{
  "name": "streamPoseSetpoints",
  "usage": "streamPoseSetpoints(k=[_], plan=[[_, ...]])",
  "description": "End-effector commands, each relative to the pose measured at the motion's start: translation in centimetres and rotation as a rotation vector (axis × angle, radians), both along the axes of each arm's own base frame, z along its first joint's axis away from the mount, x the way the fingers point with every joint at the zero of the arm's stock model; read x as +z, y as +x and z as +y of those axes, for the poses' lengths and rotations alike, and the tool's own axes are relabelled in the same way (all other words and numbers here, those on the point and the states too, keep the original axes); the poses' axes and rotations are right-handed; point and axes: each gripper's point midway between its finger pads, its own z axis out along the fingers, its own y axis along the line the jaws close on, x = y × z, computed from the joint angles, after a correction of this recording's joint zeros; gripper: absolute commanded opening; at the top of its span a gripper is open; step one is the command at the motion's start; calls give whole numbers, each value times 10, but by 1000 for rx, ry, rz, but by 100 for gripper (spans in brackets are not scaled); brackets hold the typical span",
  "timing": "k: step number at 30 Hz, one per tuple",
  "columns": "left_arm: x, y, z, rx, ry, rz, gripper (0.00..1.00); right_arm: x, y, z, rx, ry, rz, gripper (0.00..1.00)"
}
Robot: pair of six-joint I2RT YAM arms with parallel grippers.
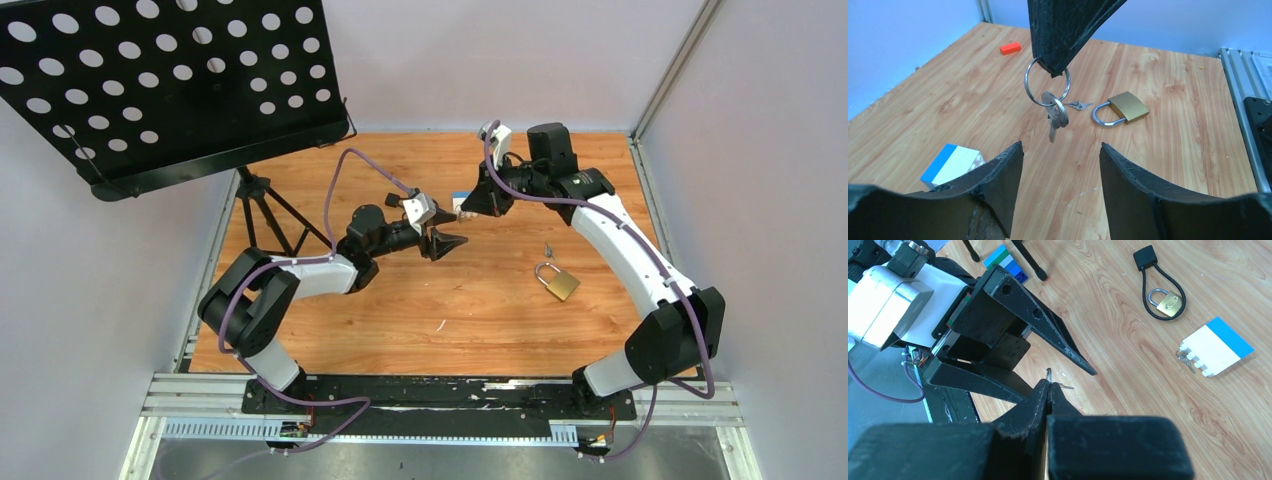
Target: Unlock with the key
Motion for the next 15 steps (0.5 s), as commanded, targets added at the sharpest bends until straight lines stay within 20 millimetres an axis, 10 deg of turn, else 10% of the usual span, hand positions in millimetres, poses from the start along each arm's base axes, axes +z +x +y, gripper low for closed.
streamPoseSetpoints(k=[1,15], plan=[[18,-1,-3,4,-70,-56,63,16,-1,4,6,54,-28,0],[15,0,-6,8,-39,-73,40,14,-2,3,-12,61,-30,0]])
